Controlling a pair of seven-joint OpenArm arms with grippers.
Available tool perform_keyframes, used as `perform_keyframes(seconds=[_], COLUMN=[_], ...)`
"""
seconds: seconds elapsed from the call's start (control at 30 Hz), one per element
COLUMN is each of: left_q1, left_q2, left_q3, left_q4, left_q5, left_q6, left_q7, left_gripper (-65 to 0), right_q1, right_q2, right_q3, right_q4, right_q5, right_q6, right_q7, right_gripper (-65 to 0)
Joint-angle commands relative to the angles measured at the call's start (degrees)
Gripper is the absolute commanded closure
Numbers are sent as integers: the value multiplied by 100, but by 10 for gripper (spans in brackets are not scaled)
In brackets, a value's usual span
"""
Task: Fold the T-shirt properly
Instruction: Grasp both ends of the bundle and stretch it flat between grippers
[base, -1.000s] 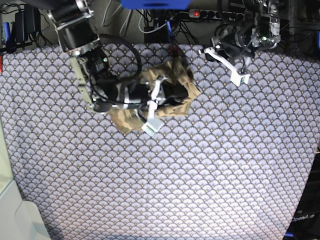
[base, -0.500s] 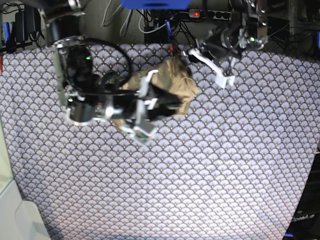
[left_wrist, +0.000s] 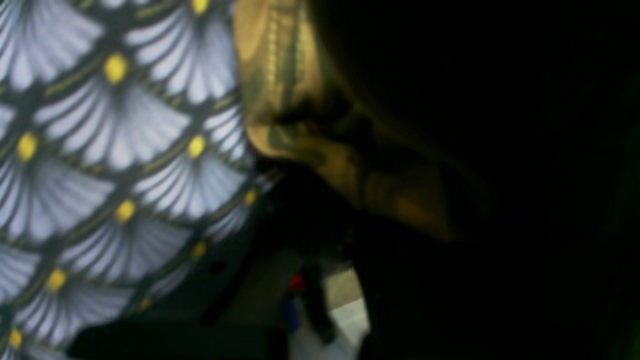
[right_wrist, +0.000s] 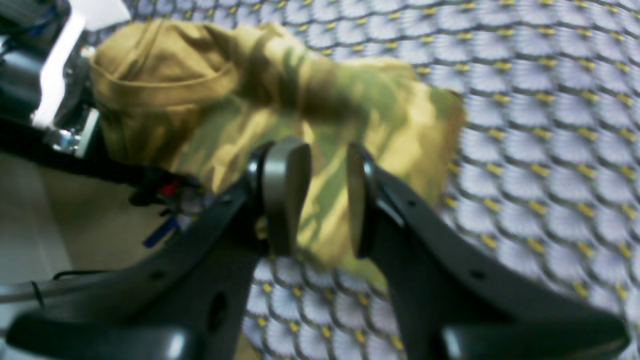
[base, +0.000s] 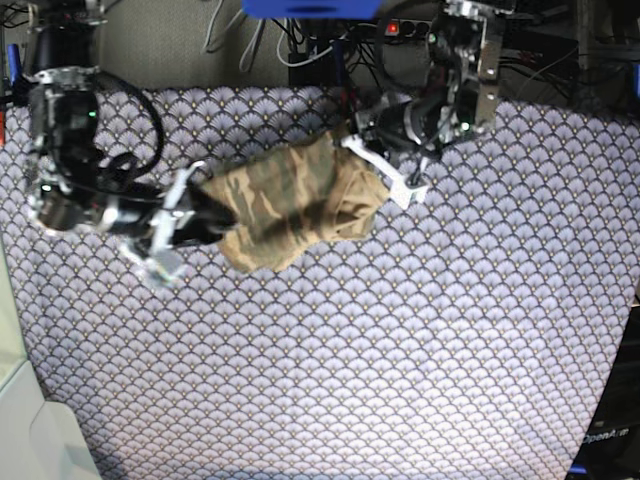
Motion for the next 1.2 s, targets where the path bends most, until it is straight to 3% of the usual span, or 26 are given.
perform_keyframes(seconds=[0.0,0.13,0.33,0.43,0.63,0.87,0.97,1.17], left_q1=[-204,-547,-828,-977,-1197,-1373,-1514,-2015], left_q2=[47,55,3,-6,-6,-6,-6,47], left_q3=[13,-22,-31,-22,-4,-31,-31,-4], left_q4=[-20,-284,-662,-987,-1506,-1699,-1717,-2262], left_q5=[-53,-53,-44,-44,-44,-44,-44,-44], left_q6=[-15,-15,-15,-15,-15,-15,-15,-15], left_q7=[-52,-61,-465,-615,-975,-1002,-1002,-1151], left_gripper=[-3,-3,-3,-3,-3,-3,-3,-3], right_q1=[70,26,184,430,1336,2259,2391,1872], right_q2=[81,292,380,380,371,362,266,231], right_q3=[132,492,703,457,-414,-1249,-1284,-1275], right_q4=[88,17,-959,-1451,-2242,-3499,-4088,-3807], right_q5=[78,69,69,-142,-1179,-2208,-2313,-2305], right_q6=[21,21,21,21,21,21,21,21], right_q7=[86,86,226,525,930,1791,2046,2020], right_gripper=[-155,-155,-155,-155,-155,-155,-155,-154])
